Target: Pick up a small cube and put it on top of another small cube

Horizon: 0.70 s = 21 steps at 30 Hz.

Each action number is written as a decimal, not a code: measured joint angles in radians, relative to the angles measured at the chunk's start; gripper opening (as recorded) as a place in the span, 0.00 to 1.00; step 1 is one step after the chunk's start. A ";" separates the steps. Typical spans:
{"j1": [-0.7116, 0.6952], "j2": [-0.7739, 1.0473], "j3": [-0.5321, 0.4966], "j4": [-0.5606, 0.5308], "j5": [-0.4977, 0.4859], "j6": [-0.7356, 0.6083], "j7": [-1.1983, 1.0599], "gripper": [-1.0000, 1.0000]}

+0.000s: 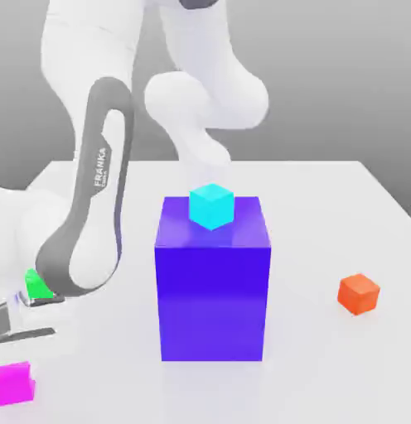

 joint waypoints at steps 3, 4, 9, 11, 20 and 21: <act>-0.027 -0.102 -0.058 -0.076 -0.080 -0.017 -0.090 0.00; -0.041 -0.135 -0.078 -0.106 -0.108 -0.017 -0.133 0.00; -0.127 -0.303 -0.170 -0.260 -0.252 -0.012 -0.358 0.00; -0.186 -0.370 -0.204 -0.322 -0.309 -0.009 -0.449 0.00; -0.282 -0.512 -0.239 -0.448 -0.428 0.018 -0.642 0.00; -0.283 -0.512 -0.239 -0.448 -0.428 0.022 -0.643 0.00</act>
